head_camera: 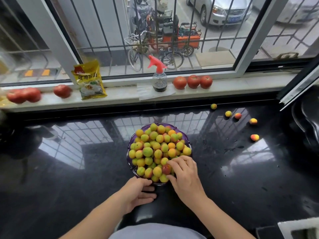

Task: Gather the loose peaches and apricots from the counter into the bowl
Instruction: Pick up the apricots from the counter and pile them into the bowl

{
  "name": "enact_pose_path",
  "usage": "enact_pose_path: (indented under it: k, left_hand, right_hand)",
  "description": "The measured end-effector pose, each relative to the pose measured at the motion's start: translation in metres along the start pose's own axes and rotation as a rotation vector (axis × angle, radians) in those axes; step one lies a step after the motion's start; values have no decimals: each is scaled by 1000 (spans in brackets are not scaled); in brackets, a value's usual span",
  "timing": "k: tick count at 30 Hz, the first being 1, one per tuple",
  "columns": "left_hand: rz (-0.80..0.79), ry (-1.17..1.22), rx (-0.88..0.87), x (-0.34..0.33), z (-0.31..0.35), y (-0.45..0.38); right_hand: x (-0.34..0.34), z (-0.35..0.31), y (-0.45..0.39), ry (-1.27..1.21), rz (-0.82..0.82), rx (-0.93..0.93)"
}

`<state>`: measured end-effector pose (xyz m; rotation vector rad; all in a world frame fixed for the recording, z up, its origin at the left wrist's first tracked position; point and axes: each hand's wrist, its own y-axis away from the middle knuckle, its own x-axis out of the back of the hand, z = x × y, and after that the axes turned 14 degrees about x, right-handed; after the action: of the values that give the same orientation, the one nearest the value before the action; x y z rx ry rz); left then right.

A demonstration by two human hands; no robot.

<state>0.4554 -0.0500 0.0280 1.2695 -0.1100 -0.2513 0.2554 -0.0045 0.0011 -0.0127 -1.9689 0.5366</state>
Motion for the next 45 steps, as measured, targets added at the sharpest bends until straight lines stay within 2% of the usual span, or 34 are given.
enact_pose_path:
  k: [6,12,17,21,23,27,30,34,37,42,45]
  left_hand:
    - [-48,-41,59,6,3,6]
    - [-28,-71,105,15,3,10]
    - [-31,-43,115,20,0,11]
    - [-31,-51,128,22,0,14]
    - [-42,-108,140,25,1,17]
    - [-101,-260,163,30,10,31]
    - [-122,-317,100,20,28,45]
    - [-167,-322,-84,-17,60,58]
    - [-163,-347,-230,-67,81,64]
    - [-96,-723,-453,-165,123,38]
    - [74,-1097,-619,-219,149,-9]
  right_hand:
    - [0,6,3,-11,-40,45]
    - [4,11,-6,-9,-14,176]
    - [16,19,-32,-59,49,59]
    - [18,23,-57,12,-89,67]
    - [18,21,-60,37,-128,85]
    - [13,23,-55,2,-66,61]
    - [14,30,-50,-105,22,-33]
    - [27,49,-34,-196,170,-313]
    - [36,85,-17,-156,154,-472]
    - [68,179,13,-44,196,-776]
    - [88,246,32,30,247,-979]
